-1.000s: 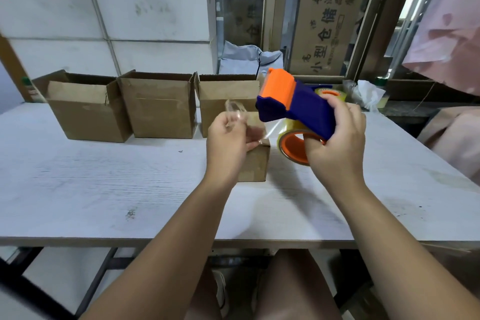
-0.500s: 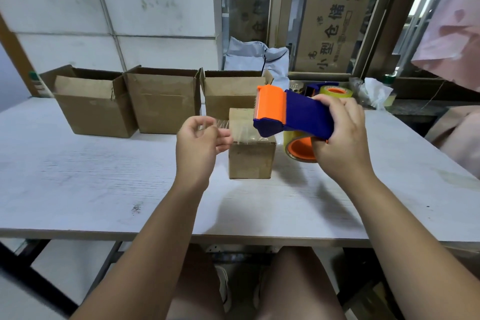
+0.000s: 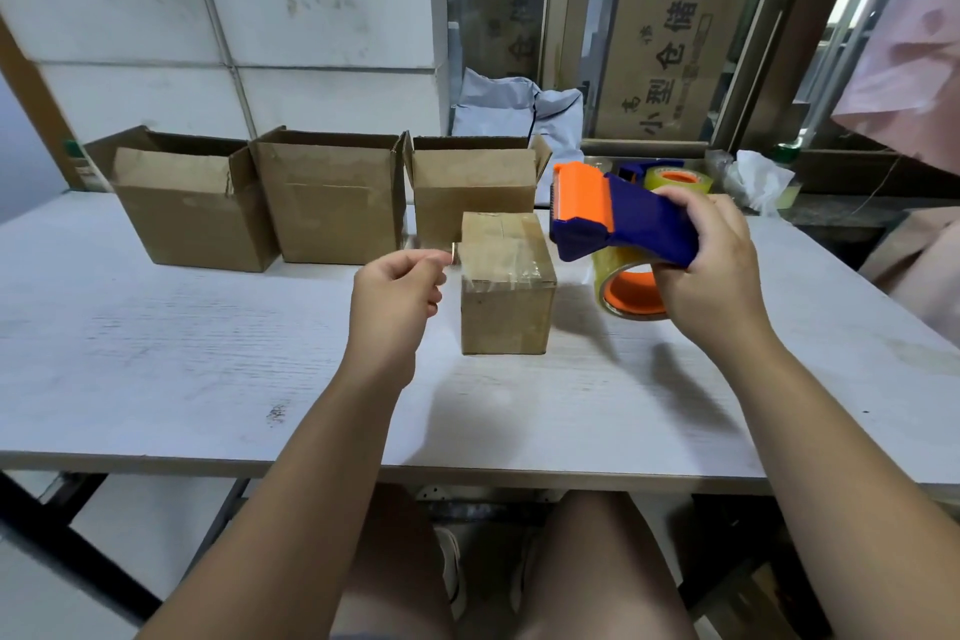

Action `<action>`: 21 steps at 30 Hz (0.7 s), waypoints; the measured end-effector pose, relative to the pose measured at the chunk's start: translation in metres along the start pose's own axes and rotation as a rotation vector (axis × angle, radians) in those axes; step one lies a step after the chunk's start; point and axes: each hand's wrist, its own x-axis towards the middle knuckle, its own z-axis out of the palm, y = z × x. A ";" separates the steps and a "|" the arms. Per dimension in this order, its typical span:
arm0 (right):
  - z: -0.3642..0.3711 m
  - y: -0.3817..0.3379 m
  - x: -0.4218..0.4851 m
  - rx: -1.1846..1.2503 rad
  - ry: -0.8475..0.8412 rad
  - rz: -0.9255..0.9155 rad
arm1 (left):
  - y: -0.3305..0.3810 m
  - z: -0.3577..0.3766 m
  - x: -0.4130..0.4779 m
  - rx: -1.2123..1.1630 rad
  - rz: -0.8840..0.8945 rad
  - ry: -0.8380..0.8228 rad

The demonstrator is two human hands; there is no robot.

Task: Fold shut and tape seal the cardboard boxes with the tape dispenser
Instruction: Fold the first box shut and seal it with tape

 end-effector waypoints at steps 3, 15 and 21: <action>0.005 0.012 -0.005 0.027 -0.003 0.043 | -0.002 -0.001 -0.001 0.047 0.005 -0.021; 0.012 0.030 -0.012 0.109 0.010 0.153 | -0.008 0.001 0.001 0.095 0.078 0.029; 0.014 0.032 -0.006 0.124 0.010 0.164 | -0.014 0.002 0.006 0.133 0.048 0.048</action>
